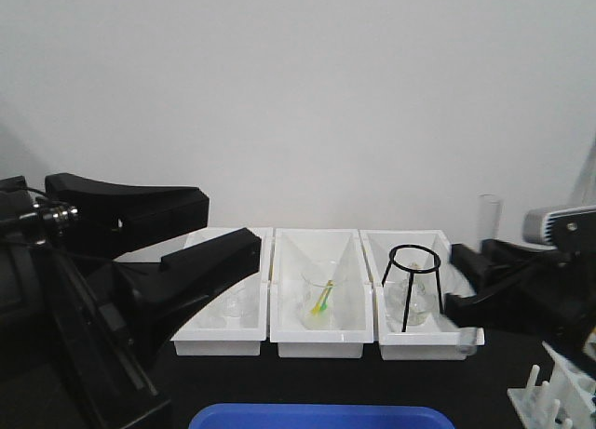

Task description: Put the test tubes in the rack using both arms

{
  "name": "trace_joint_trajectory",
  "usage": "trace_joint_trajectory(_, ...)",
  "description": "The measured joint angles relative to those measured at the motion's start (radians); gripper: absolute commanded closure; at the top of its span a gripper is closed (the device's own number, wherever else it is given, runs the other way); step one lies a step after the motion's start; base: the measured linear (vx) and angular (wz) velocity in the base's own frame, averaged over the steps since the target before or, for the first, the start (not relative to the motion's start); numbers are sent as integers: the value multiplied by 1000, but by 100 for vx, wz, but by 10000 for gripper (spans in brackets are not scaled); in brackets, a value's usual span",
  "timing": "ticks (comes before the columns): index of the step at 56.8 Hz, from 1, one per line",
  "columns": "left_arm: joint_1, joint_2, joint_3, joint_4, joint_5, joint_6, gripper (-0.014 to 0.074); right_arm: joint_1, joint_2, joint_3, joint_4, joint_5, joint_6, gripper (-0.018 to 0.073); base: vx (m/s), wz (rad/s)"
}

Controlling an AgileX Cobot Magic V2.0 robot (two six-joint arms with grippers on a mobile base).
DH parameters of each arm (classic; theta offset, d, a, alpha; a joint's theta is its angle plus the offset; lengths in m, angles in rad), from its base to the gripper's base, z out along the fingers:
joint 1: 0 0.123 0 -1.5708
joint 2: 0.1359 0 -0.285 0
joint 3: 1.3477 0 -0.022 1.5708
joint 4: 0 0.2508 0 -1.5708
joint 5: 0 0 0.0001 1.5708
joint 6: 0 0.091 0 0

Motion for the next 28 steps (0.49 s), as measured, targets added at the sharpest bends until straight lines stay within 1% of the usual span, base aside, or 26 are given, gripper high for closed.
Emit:
trace_joint_trajectory(7,0,0,0,0,0,0,171,-159,0,0,0,34,8,566,0,0)
trace_joint_trajectory(13,0,0,0,0,0,0,171,-256,0,0,0,50,9,566,0,0)
trace_joint_trajectory(21,0,0,0,0,0,0,171,-335,0,0,0,55,11,566,0,0)
trace_joint_trajectory(28,0,0,0,0,0,0,171,-367,-1,8,0,61,12,566,0,0)
